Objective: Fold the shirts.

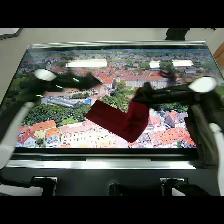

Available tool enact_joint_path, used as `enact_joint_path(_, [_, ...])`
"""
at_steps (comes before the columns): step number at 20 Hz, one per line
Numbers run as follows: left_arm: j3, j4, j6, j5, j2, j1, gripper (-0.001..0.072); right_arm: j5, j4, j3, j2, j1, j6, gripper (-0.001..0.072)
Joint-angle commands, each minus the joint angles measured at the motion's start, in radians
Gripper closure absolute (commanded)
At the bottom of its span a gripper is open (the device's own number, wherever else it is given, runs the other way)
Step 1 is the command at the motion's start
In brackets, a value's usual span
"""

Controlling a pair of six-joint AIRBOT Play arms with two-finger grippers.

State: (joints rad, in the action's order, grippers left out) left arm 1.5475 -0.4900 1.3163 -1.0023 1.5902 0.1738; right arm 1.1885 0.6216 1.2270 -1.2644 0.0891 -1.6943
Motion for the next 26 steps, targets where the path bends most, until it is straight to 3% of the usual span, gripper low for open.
enact_joint_path(1, [0.0, -0.017, -0.01, -0.01, -0.187, -0.222, 0.0677, -0.231, -0.223, 0.003, -0.202, 0.151, 0.08, 0.0673])
enact_joint_path(3, [0.0, -0.026, -0.016, -0.022, -0.267, -0.284, 0.0676, -0.322, -0.381, 0.003, -0.325, 0.221, 0.156, 0.0668])
enact_joint_path(4, [0.0, -0.048, -0.016, -0.021, -0.297, -0.298, 0.0676, -0.363, -0.455, 0.003, -0.373, 0.247, 0.181, 0.0579])
enact_joint_path(6, [0.0, -0.101, -0.016, -0.023, -0.329, -0.302, 0.0676, -0.368, -0.619, 0.003, -0.442, 0.272, 0.28, 0.0182])
enact_joint_path(8, [0.0, -0.136, -0.016, -0.037, -0.332, -0.297, 0.0676, -0.312, -0.628, 0.003, -0.445, 0.245, 0.372, 0.0094])
enact_joint_path(11, [-0.005, -0.196, -0.016, -0.058, -0.329, -0.295, 0.0676, -0.193, -0.39, 0.002, -0.381, 0.106, 0.292, 0.0095])
enact_joint_path(15, [-0.005, -0.267, -0.016, -0.075, -0.329, -0.297, 0.0676, 0.06, 0.253, -0.004, -0.227, -0.127, 0.028, 0.0094])
enact_joint_path(17, [-0.005, -0.283, -0.016, -0.077, -0.329, -0.299, 0.0675, 0.172, 0.484, -0.084, -0.163, -0.176, -0.031, 0.0091])
enact_joint_path(19, [-0.005, -0.285, -0.016, -0.08, -0.329, -0.297, 0.0676, 0.121, 0.439, -0.254, -0.116, -0.171, -0.042, 0.0076])
enact_joint_path(22, [-0.005, -0.284, -0.015, -0.082, -0.33, -0.286, 0.0675, -0.109, 0.164, -0.422, -0.117, -0.09, 0.038, 0.0059])
enact_joint_path(25, [-0.005, -0.278, -0.015, -0.097, -0.333, -0.276, 0.0675, -0.27, 0.136, -0.437, -0.175, 0.025, -0.001, 0.0066])
enact_joint_path(26, [-0.005, -0.27, -0.016, -0.109, -0.334, -0.276, 0.0675, -0.319, 0.085, -0.437, -0.192, 0.047, 0.003, 0.0165])
